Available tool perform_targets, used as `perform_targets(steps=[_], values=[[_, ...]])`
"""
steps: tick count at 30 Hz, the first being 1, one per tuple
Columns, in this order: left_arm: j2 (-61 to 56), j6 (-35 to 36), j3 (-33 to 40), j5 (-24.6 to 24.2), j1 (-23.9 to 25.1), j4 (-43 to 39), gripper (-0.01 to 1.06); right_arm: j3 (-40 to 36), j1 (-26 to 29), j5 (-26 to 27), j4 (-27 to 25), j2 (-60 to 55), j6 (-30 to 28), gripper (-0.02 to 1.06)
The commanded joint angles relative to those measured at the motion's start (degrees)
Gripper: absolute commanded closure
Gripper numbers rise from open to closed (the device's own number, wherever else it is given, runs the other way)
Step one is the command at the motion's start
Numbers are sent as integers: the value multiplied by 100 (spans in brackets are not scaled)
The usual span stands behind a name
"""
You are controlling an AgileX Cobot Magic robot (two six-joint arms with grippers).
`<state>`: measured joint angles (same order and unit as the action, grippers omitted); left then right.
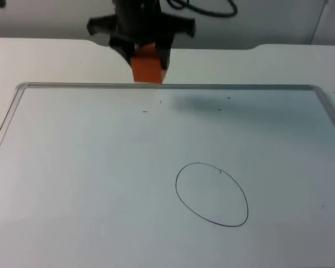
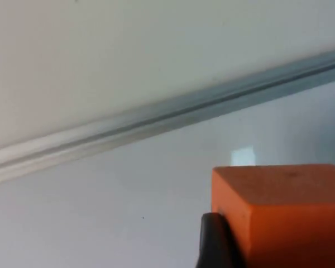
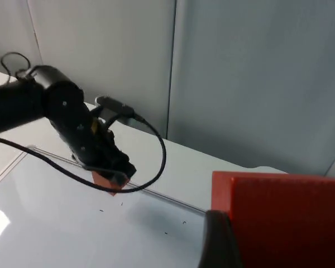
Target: Pick up one cube with the left hand and another cube with the right hand. First place the cube in the right hand at the target position, then stack the cube in the left hand on top.
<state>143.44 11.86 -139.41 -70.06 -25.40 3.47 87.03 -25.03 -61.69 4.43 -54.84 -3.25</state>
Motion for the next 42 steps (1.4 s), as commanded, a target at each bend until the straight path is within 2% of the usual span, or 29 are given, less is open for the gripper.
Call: perform_targets(steps=[1, 7, 12, 15, 19, 20, 22, 25, 26, 27, 28, 30, 31, 35, 36, 40, 42], values=[[-443, -139, -45, 10, -36, 51, 86, -26, -10, 142, -4, 14, -39, 105], [-1590, -611, -45, 10, -36, -18, 86, -26, -10, 141, -16, 14, -39, 105], [-2254, -609, 68, 30, -22, -85, 86, -26, -10, 141, -26, 14, -39, 105], [-2588, -642, 328, 10, -22, -187, 86, -26, -10, 141, -26, 14, -39, 105], [-3264, -682, 1384, 237, -32, -382, 86, -26, -10, 130, -23, 14, -39, 105], [-3264, -682, 1384, 237, -32, -382, 86, -26, -10, 130, -23, 14, -39, 105], [-3760, -792, 2180, 461, -18, -410, 86, -26, -10, 119, -23, 14, -39, 105], [-4581, -1114, 3907, 1007, -34, -347, 86, -26, -10, 119, -23, 14, -39, 105], [-4581, -1114, 3907, 1007, -34, -347, 86, -26, -10, 119, -23, 14, -39, 105], [-4818, -1141, 4425, 1219, -34, -347, 86, -26, -10, 120, -40, 14, -39, 105], [-5272, -1186, 5335, 1667, -34, -347, 86, -26, -10, 120, -55, 2, -39, 105], [-5711, -1186, 6426, 2068, -34, -347, 86, -26, -10, 120, -178, -38, -39, 105], [-5711, -1186, 6426, 2068, -34, -347, 86, -26, -10, 120, -178, -38, -39, 105], [-6351, -1186, 7915, 2285, -34, -347, 86, -26, -10, 79, -443, -278, -196, 105], [-6351, -1186, 7915, 2285, -34, -347, 86, -26, -10, 79, -443, -278, -196, 105], [-7021, -1186, 8928, 2398, -34, -347, 86, -26, -10, 9, -955, -625, -531, 105], [-7201, -1186, 9064, 2407, -34, -347, 86, -26, -10, -48, -1078, -726, -624, 105]])
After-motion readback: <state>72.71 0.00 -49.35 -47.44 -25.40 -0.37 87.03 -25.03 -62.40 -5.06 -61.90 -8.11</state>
